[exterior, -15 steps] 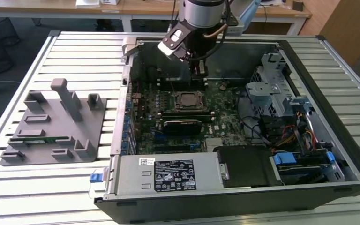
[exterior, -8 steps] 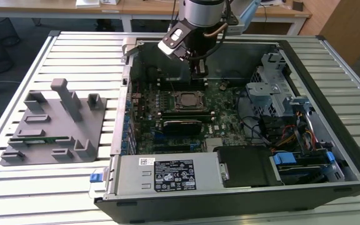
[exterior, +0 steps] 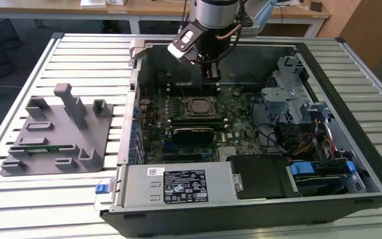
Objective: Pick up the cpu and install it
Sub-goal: 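Install the first cpu locking lever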
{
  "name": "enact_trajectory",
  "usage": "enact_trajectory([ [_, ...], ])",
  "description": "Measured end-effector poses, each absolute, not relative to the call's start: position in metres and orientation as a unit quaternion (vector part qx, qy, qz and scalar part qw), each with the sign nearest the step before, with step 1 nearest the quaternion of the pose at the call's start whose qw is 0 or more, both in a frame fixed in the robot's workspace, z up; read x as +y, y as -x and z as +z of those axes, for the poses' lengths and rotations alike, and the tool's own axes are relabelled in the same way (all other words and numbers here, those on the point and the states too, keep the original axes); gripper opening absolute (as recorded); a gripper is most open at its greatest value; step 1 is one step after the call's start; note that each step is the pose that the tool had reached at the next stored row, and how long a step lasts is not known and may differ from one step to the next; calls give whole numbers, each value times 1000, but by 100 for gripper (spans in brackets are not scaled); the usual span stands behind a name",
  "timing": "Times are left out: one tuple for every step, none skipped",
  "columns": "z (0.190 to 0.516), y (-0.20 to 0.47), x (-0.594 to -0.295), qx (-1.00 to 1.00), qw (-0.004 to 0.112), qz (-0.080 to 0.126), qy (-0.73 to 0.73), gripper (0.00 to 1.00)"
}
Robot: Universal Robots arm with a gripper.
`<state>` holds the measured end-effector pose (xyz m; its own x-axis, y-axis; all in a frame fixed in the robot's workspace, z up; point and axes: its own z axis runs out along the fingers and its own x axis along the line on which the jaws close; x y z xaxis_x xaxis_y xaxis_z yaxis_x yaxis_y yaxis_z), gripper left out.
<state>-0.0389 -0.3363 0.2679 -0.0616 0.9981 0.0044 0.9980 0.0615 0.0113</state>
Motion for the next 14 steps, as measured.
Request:
enact_trajectory([
  [268,39,-336,729,2,6,-685,11],
  [268,39,-336,729,2,6,-685,11],
  [268,39,-336,729,2,6,-685,11],
  [269,39,-336,729,2,5,-685,11],
  [269,39,-336,729,2,6,-685,11],
  [269,39,-336,729,2,6,-685,11],
  [269,39,-336,729,2,6,-685,11],
  [269,39,-336,729,2,6,-685,11],
  [269,39,-336,729,2,6,-685,11],
  [269,39,-336,729,2,6,-685,11],
  [269,39,-336,729,2,6,-685,11],
  [270,39,-336,729,2,6,-685,11],
  [270,39,-336,729,2,6,-685,11],
  [270,39,-336,729,2,5,-685,11],
])
